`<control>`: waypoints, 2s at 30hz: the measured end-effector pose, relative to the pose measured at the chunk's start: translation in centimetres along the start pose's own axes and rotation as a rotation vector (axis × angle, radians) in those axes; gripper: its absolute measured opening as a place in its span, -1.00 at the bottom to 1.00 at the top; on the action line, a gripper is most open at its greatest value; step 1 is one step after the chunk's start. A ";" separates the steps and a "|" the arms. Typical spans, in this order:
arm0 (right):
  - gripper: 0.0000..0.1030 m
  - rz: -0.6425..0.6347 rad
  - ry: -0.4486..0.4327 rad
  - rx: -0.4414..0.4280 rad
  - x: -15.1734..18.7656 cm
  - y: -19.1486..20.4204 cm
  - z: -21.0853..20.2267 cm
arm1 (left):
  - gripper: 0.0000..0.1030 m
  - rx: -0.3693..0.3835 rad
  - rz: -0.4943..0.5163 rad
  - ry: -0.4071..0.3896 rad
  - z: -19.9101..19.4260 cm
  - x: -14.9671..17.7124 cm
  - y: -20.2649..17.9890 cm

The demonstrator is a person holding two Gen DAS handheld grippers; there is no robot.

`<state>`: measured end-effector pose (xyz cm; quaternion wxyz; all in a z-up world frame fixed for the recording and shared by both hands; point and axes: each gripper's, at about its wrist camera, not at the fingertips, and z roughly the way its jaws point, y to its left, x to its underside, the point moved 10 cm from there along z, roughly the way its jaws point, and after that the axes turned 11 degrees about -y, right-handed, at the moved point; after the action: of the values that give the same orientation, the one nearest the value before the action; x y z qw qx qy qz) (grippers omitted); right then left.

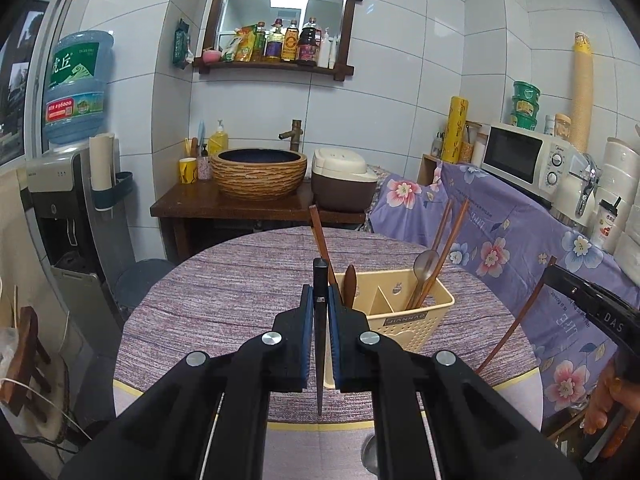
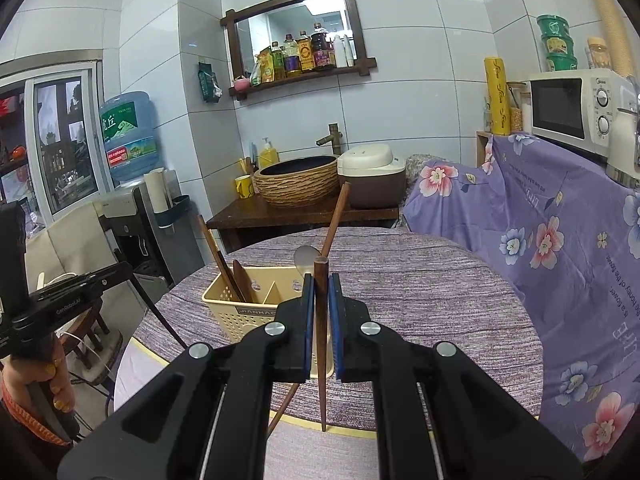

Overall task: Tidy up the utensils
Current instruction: 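Lower both chopsticks into the holder and open both tools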

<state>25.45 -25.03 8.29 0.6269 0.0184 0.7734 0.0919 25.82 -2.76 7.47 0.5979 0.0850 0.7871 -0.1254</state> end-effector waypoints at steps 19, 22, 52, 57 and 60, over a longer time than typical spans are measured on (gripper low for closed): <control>-0.84 -0.091 -0.233 -0.032 -17.7 4.9 -0.3 | -0.83 0.046 -0.008 -0.228 -1.4 -15.8 -2.9; -0.84 -0.083 -0.221 -0.018 -16.8 5.2 1.5 | -0.83 0.036 -0.003 -0.211 0.4 -14.7 -3.9; -0.70 0.013 -0.025 0.038 -1.9 1.4 8.2 | -0.30 0.011 -0.008 0.012 6.0 0.0 -3.4; -0.08 -0.037 -0.078 0.054 -1.7 2.1 5.9 | -0.01 -0.019 0.004 -0.024 3.7 0.3 -2.5; 0.18 -0.054 -0.081 0.053 -0.8 2.5 4.4 | 0.09 -0.031 -0.010 -0.023 2.3 1.3 -1.7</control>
<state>29.72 -22.21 8.63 0.6593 0.0180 0.7497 0.0537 27.14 -5.06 5.80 0.6075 0.0702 0.7824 -0.1174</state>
